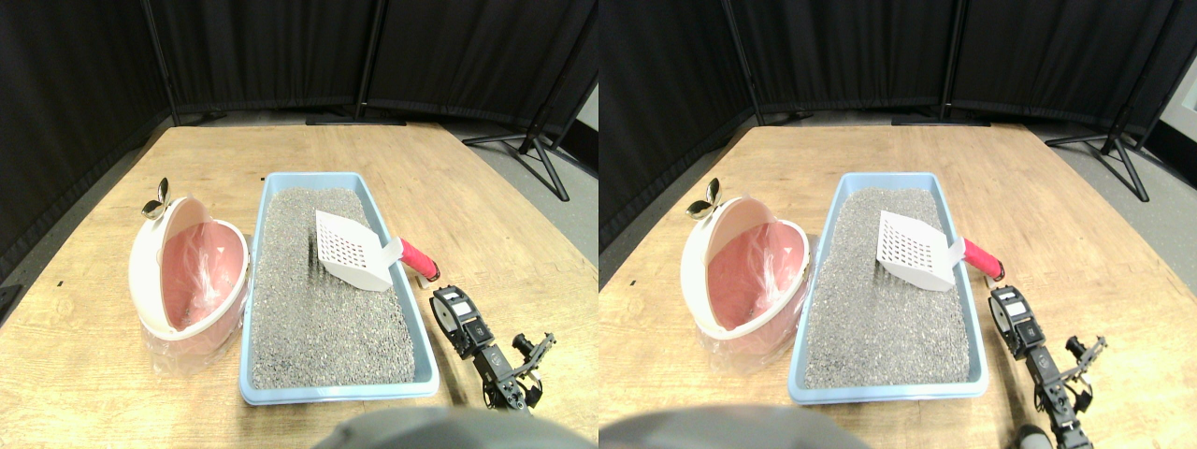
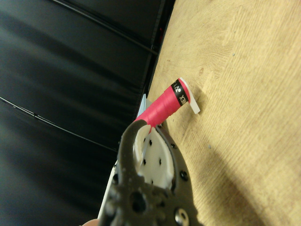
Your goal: Scoop (unimanual)
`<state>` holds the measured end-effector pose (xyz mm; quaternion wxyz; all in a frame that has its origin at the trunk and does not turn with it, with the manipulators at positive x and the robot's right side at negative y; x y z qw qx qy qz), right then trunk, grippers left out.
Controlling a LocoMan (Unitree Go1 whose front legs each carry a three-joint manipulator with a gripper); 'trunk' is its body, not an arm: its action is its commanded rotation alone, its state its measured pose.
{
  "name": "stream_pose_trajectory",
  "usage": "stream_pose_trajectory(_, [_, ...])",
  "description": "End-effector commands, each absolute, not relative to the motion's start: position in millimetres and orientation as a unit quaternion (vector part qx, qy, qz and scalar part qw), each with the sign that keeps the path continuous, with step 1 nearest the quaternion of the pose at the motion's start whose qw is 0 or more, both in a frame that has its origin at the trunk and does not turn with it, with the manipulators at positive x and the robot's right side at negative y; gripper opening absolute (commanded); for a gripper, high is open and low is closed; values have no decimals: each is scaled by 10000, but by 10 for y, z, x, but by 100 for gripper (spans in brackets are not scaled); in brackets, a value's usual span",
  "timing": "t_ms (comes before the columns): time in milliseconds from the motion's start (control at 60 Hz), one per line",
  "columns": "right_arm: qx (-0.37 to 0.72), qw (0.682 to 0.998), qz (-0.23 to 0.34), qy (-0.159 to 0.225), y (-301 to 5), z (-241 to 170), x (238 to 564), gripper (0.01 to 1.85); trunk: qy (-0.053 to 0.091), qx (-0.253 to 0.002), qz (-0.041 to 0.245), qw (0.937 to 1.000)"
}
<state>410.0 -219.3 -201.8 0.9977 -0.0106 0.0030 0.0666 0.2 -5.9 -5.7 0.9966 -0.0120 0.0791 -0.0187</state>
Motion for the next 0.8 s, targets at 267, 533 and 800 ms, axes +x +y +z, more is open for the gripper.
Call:
stream_pose_trajectory(267, [-86,9976,668,-172,-2165,-1965,4141,5,774,-258,-201,9965])
stream_pose_trajectory(533, [-112,9978,631,-144,-2163,-1958,4161,5,776,-255,-208,9964])
stream_pose_trajectory(800, [-122,9977,650,-157,-2173,-1970,4185,5,784,-266,-216,9963])
